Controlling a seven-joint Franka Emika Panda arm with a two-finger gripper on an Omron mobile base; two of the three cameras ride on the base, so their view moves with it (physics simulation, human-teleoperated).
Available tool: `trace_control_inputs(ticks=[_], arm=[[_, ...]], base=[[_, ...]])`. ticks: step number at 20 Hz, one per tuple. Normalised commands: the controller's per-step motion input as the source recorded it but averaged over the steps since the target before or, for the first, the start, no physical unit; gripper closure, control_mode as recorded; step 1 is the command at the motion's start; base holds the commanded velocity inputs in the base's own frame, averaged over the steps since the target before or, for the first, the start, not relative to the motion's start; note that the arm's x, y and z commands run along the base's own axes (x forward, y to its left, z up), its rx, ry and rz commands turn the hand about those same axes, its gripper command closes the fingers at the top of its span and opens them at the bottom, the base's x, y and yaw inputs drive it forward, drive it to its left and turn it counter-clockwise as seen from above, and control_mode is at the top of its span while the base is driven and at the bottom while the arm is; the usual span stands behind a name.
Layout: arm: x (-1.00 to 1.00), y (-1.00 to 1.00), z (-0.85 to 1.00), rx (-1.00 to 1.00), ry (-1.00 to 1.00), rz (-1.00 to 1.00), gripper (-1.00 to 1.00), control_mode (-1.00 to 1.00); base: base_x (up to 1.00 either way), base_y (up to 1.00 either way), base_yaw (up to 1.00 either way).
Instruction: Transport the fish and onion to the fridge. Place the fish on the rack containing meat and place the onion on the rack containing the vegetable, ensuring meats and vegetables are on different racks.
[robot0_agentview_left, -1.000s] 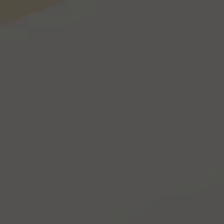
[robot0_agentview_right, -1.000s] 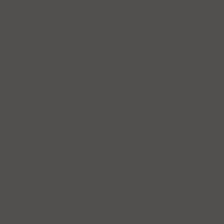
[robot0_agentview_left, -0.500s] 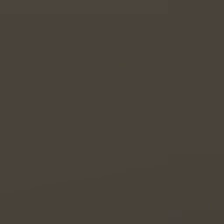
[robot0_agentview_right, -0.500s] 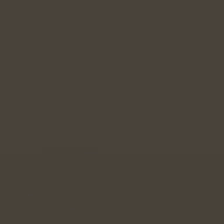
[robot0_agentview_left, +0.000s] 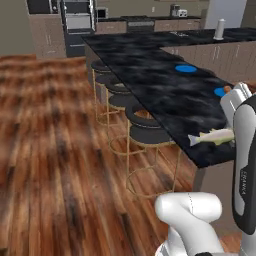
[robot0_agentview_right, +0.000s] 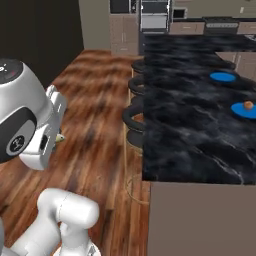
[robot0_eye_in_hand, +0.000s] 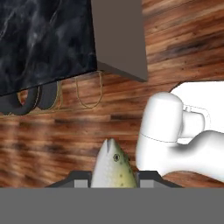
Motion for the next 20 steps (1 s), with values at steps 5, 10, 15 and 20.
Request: trace_control_inputs(ticks=[5, 10, 15, 20], arm=[[0.00, 0.00, 0.00, 0.00, 0.00, 0.00, 1.00, 1.00], [0.00, 0.00, 0.00, 0.00, 0.00, 0.00, 1.00, 1.00], [0.00, 0.00, 0.00, 0.00, 0.00, 0.00, 1.00, 1.00], [0.00, 0.00, 0.00, 0.00, 0.00, 0.00, 1.00, 1.00]], base=[[0.94, 1.00, -0.21], [0.98, 1.00, -0.23], [1.00, 1.00, -0.23], [1.00, 1.00, -0.26]])
